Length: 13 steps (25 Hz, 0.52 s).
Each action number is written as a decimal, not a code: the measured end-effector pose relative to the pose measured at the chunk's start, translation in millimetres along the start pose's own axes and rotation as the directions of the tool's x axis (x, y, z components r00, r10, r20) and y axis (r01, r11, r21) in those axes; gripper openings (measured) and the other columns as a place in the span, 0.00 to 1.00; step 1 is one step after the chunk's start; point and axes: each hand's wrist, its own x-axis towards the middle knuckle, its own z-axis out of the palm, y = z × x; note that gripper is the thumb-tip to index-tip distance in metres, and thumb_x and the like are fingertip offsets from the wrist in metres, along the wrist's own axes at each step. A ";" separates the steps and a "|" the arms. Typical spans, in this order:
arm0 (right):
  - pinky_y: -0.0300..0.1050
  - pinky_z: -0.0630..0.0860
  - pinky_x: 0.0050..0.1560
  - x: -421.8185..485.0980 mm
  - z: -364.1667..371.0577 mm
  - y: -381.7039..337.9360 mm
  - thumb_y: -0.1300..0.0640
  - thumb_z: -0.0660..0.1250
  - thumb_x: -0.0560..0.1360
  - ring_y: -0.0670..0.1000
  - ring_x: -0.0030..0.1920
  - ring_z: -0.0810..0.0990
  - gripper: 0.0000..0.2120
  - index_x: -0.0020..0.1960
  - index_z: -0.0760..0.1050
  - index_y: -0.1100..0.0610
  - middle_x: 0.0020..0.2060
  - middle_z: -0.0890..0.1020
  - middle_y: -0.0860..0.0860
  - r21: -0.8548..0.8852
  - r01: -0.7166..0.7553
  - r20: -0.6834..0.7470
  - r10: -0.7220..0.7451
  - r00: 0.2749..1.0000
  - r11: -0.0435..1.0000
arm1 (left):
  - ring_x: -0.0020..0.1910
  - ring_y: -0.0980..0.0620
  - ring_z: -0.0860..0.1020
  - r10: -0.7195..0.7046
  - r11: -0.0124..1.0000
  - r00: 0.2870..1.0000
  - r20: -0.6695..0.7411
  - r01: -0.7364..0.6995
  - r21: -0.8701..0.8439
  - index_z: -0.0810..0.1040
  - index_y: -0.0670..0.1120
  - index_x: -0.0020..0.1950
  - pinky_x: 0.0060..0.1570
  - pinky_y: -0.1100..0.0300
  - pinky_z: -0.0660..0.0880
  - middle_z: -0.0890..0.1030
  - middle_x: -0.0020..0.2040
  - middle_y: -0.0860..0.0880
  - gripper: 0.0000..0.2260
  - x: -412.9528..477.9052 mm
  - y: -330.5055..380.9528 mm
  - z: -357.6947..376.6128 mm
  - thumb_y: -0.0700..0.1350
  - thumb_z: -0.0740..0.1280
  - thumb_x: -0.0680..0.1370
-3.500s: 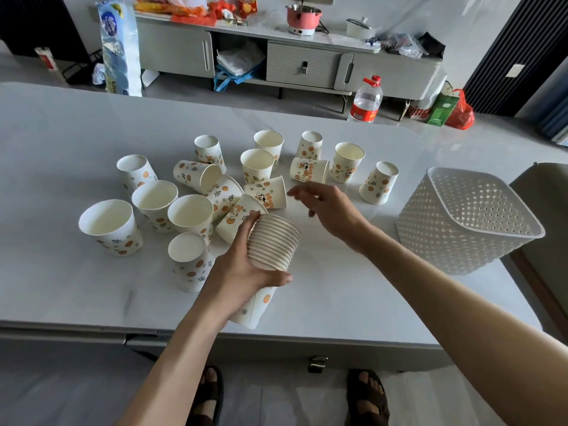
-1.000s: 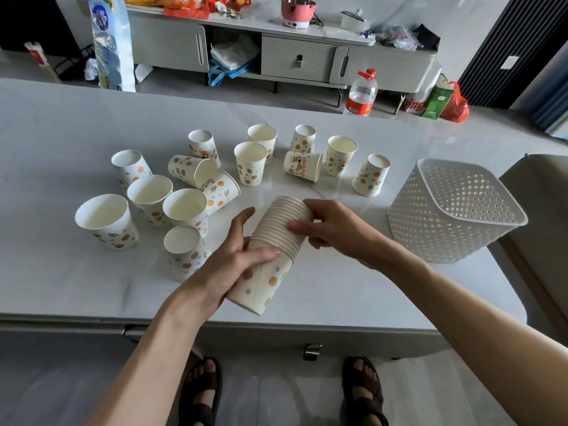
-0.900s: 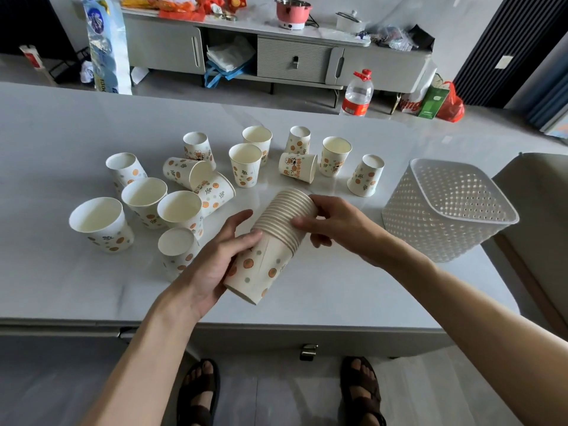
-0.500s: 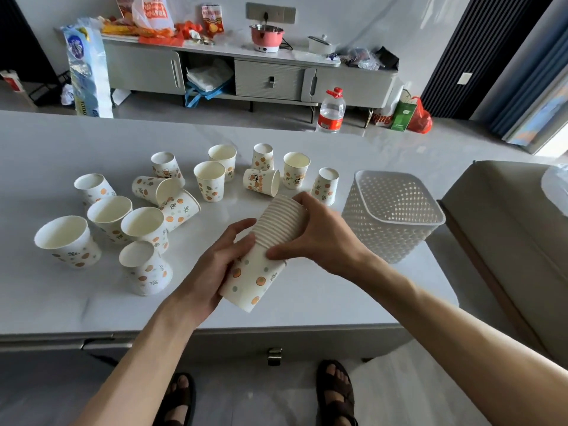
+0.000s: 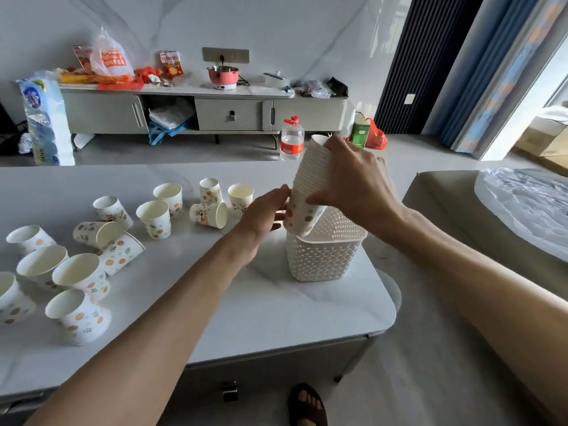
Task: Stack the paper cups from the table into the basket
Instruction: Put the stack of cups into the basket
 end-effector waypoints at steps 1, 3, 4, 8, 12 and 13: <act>0.43 0.69 0.38 1.6 4.7 15.7 0.47 0.83 0.56 0.53 0.39 0.77 0.38 0.60 0.70 0.57 0.49 0.82 0.52 -0.051 0.033 -0.004 -0.033 0.999 0.998 | 0.46 0.50 0.78 -0.010 0.999 0.999 -0.033 0.011 0.033 0.79 0.49 0.53 0.52 0.56 0.74 0.81 0.50 0.49 0.10 14.1 -0.8 8.9 0.52 0.61 0.82; 0.47 0.76 0.40 1.7 20.8 35.9 0.49 0.82 0.59 0.58 0.42 0.81 0.38 0.61 0.67 0.57 0.57 0.81 0.56 -0.136 0.096 0.042 -0.092 0.995 0.986 | 0.42 0.50 0.76 -0.034 0.993 0.992 -0.119 0.048 0.110 0.76 0.46 0.56 0.46 0.55 0.73 0.78 0.50 0.47 0.07 31.3 -10.4 14.2 0.46 0.65 0.80; 0.50 0.79 0.41 1.1 31.7 47.1 0.50 0.82 0.60 0.60 0.43 0.81 0.37 0.61 0.65 0.56 0.59 0.79 0.57 -0.172 0.105 0.080 -0.092 0.992 0.979 | 0.39 0.50 0.76 -0.052 0.988 0.988 -0.148 0.072 0.138 0.75 0.45 0.58 0.43 0.56 0.73 0.78 0.49 0.47 0.09 38.9 -18.0 16.4 0.44 0.67 0.79; 0.58 0.80 0.44 -8.3 80.1 81.4 0.49 0.81 0.61 0.63 0.46 0.82 0.38 0.62 0.61 0.52 0.61 0.78 0.56 -0.233 0.016 0.226 0.039 0.973 0.972 | 0.33 0.50 0.77 -0.084 0.948 0.978 -0.190 0.137 0.286 0.69 0.46 0.60 0.34 0.58 0.76 0.76 0.44 0.49 0.15 62.1 -43.0 17.8 0.41 0.68 0.76; 0.55 0.79 0.45 -18.9 105.9 97.5 0.48 0.80 0.61 0.61 0.46 0.82 0.35 0.61 0.66 0.53 0.59 0.79 0.55 -0.252 -0.067 0.279 0.138 0.950 0.966 | 0.27 0.52 0.79 -0.040 0.928 0.984 -0.174 0.101 0.358 0.69 0.45 0.60 0.25 0.62 0.75 0.79 0.42 0.46 0.16 74.0 -55.3 18.1 0.38 0.68 0.75; 0.52 0.77 0.44 -19.0 108.1 99.8 0.48 0.79 0.62 0.61 0.45 0.82 0.33 0.61 0.69 0.54 0.59 0.80 0.55 -0.254 -0.087 0.290 0.161 0.943 0.963 | 0.26 0.53 0.79 -0.032 0.927 0.985 -0.172 0.093 0.364 0.69 0.44 0.61 0.24 0.63 0.75 0.79 0.41 0.45 0.17 75.6 -57.1 17.7 0.37 0.67 0.74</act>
